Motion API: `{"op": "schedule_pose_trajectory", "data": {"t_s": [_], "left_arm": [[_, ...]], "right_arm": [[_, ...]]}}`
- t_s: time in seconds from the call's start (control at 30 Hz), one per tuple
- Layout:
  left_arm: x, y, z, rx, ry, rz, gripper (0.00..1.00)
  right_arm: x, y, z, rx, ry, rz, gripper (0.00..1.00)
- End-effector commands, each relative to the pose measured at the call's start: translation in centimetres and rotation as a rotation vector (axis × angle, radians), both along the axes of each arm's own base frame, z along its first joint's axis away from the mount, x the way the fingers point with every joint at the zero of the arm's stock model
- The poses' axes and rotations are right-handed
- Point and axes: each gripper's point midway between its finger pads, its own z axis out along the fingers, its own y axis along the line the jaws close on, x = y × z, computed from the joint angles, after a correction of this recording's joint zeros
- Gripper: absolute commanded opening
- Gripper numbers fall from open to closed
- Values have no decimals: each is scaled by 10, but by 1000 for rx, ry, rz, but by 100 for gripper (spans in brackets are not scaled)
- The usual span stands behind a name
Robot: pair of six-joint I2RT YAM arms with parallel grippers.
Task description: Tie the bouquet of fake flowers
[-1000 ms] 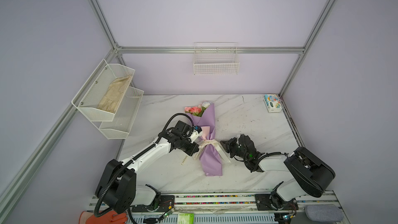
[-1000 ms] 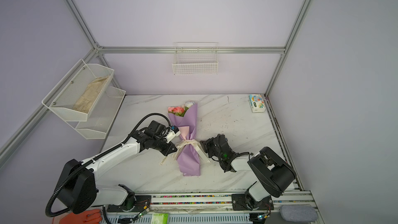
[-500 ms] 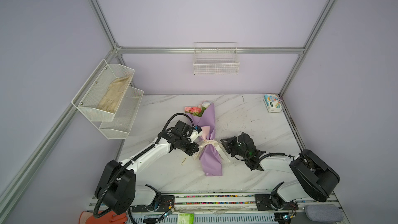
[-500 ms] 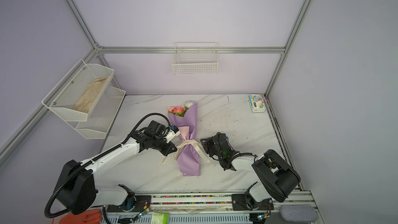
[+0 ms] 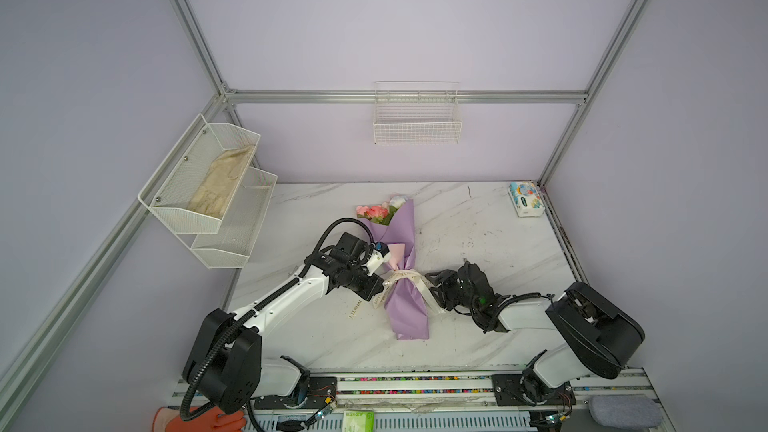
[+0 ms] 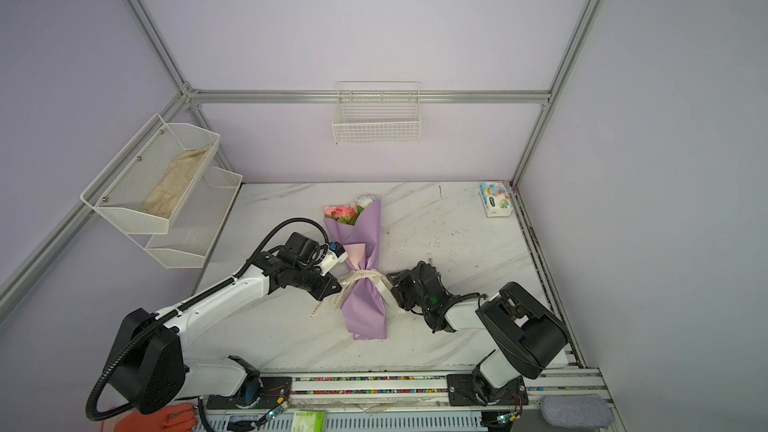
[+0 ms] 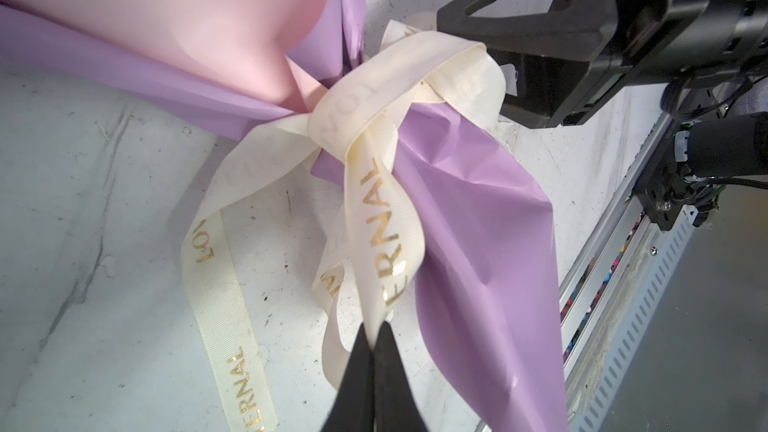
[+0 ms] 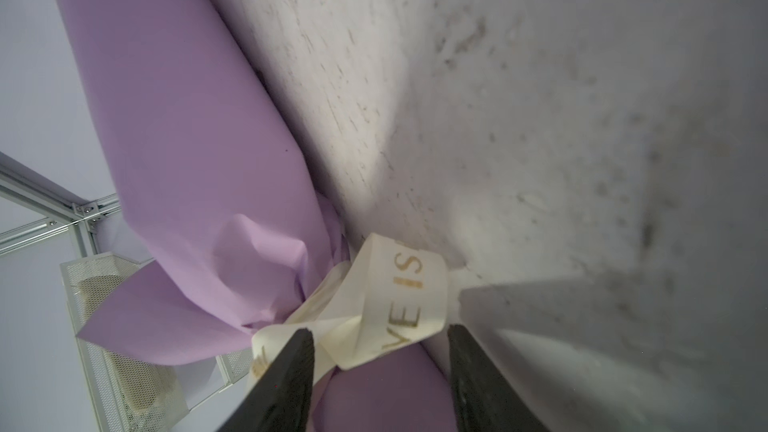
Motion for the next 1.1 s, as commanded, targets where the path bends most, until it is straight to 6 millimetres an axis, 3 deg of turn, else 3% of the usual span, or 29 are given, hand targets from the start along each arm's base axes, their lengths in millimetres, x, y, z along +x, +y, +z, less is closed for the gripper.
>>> {"op": "schedule_pose_trajectory", "data": {"t_s": [0.0,0.13,0.2,0.27,0.4,0.8,1.07], "left_arm": [[19,-9,37,-51,-112,-21,0],[19,-8,37,-49,-109,-18,0],[19,-8,38,-49,-113,-18,0],[19,-7,38,-46,-115,-16,0],[20,-4,37,-33,-121,-5,0],[17,7,31,9,-126,29,0],[14,24,17,102,-118,57,0]], "right_arm": [[5,8,7,118,48,-52,55],[11,10,9,134,33,-70,51],[14,10,14,142,13,-77,38],[17,11,21,149,-17,-72,18],[19,4,31,141,-50,-102,0],[27,-32,42,130,-86,-166,0],[35,-42,44,96,-104,-159,0]]}}
